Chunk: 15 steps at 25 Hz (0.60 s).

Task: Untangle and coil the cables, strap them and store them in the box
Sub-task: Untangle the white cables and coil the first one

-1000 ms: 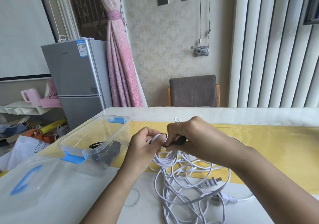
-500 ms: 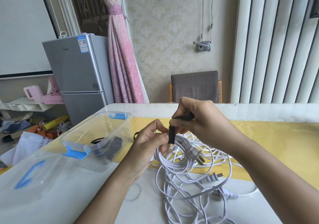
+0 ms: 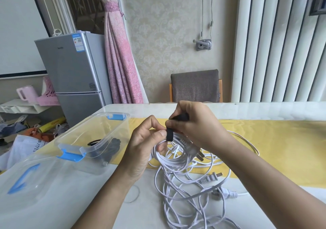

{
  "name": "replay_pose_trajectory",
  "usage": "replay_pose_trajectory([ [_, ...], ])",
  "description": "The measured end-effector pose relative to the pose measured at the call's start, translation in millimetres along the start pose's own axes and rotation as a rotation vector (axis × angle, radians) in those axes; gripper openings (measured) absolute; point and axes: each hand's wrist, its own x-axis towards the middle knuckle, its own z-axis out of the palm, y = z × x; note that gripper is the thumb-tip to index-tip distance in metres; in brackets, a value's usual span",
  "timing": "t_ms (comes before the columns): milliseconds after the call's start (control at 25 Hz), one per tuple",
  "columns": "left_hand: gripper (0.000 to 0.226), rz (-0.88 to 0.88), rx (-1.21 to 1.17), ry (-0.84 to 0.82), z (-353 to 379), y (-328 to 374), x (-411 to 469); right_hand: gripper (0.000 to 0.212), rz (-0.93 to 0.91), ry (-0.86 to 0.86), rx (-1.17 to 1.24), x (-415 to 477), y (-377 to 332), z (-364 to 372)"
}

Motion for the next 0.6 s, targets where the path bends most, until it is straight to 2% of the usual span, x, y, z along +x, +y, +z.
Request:
replay_pose_trajectory([
  [160,0.014,0.054,0.138,0.026,3.2,2.9,-2.3,0.017,0.002,-0.026,0.005,-0.4,0.8,2.0],
  [360,0.029,0.101,0.345,0.024,7.1,1.2,-5.8,0.020,0.094,-0.141,0.126,4.0,7.8,-2.7],
  [520,0.024,0.131,0.533,0.020,4.9,-0.8,-6.4,0.019,0.187,-0.244,0.231,3.8,15.5,-2.7],
  [600,0.025,0.205,0.670,-0.004,5.1,0.9,-7.3,0.014,0.225,-0.275,0.281,3.3,16.0,-7.0],
])
